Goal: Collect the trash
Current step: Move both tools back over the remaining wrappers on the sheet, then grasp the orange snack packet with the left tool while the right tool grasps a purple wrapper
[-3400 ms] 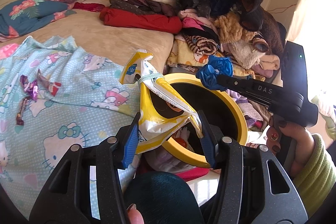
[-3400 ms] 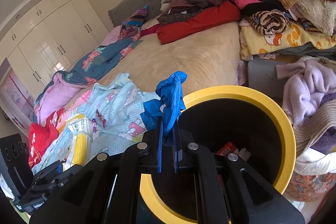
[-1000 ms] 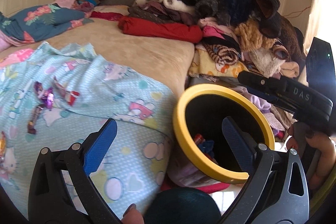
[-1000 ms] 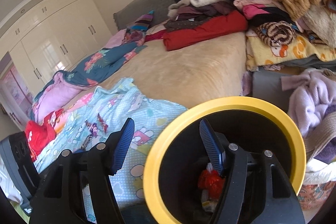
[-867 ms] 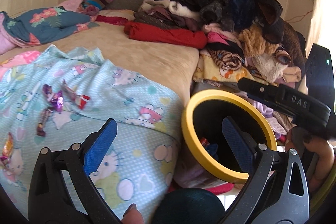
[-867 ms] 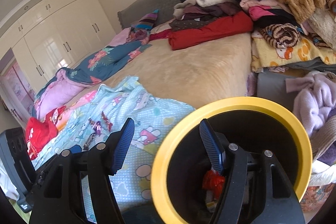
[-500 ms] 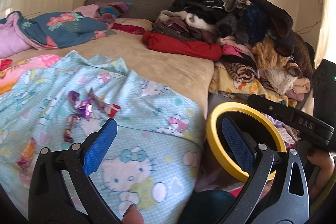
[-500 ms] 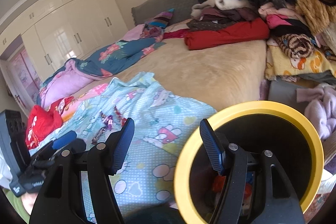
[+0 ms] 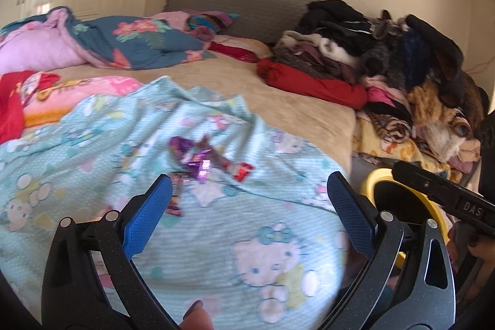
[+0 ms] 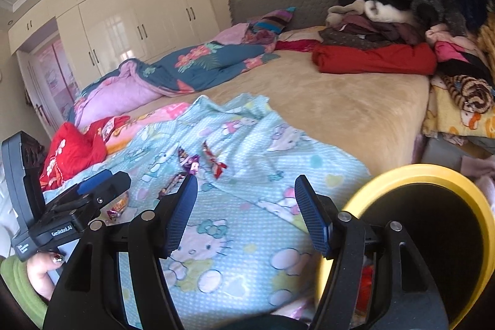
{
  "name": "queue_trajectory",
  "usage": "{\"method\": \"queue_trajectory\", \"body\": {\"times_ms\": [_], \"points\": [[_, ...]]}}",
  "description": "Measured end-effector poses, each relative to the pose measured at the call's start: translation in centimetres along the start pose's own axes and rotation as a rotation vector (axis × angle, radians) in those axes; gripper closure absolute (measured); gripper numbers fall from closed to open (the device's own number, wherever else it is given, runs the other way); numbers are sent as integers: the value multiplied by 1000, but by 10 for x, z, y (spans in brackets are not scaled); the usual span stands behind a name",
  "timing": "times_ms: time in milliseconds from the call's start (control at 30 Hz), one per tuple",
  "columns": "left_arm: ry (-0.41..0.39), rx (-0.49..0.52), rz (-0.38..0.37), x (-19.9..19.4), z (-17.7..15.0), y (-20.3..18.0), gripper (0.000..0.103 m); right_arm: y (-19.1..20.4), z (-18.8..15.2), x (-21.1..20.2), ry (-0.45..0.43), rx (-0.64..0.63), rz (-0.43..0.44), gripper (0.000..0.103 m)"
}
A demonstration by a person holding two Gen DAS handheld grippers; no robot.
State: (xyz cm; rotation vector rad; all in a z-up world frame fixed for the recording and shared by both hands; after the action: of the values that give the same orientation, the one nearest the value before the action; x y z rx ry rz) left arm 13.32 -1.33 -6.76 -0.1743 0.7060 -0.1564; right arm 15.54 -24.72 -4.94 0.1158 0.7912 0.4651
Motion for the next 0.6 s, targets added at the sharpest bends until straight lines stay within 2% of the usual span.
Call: {"method": "queue_trajectory", "body": {"times_ms": [200,500,567,600], "points": [[18,-67,56,4,-6,45,11,27,8,37,48,-18,52,40],[112,-141,146,22,-28,99,11,64,24,108,139,14,142,40],[121,-159,164,26,-32,107,12,72,27,122,154,10,151,43],[127,-160,171,28,-33,109,16,75,28,129,162,3,153,44]]}}
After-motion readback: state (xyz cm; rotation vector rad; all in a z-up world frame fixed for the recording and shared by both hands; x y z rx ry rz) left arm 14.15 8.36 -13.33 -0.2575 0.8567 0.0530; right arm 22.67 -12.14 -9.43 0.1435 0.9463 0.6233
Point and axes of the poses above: each gripper's, at about its wrist camera, not at the fingertips, and x roughly the way its jaws point, y to its left, z to its top, the point moved 4 cm from there along x, roughly the way its jaws point, and after that the axes turned 10 degrees about y, right-handed, at the moved point
